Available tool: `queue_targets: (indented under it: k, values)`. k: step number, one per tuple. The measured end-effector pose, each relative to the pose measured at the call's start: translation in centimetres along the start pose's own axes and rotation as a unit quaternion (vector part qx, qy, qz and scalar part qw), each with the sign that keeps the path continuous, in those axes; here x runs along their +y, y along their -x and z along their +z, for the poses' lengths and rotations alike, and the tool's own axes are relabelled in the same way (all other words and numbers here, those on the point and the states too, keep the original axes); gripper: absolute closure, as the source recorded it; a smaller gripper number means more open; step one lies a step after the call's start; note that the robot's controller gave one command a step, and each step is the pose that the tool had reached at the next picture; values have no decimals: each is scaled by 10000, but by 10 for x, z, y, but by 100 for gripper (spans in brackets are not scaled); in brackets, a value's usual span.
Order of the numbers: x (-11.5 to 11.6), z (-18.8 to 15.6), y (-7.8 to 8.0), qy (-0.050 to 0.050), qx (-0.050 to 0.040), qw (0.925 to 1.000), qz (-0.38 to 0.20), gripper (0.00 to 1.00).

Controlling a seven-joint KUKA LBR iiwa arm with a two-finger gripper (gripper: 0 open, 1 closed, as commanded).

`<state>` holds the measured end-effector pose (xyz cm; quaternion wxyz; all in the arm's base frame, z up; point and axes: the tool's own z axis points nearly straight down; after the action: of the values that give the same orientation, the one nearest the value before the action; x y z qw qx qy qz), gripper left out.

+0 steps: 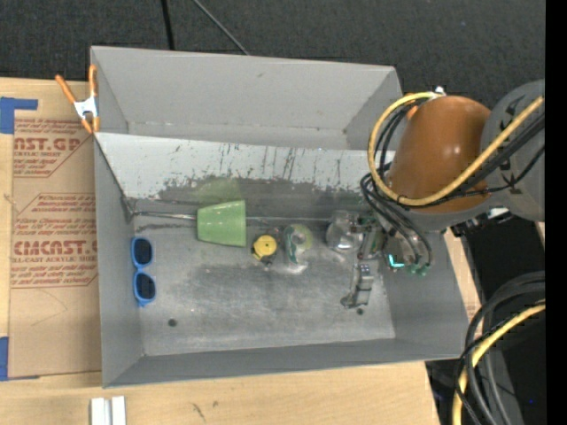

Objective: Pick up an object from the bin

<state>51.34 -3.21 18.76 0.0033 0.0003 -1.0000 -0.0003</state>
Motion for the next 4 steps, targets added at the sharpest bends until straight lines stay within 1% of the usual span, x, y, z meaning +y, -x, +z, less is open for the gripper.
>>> queue_targets:
  k: [1, 2, 3, 4]
  values:
    - [-1, 68, 79, 5, -32, 9962, 870, 0]
    - [57, 118, 76, 16, -41, 9713, 2380, 0]
    - [56, 115, 78, 16, -71, 9712, 2383, 100]
    - [53, 117, 32, 3, -47, 9939, 1102, 100]
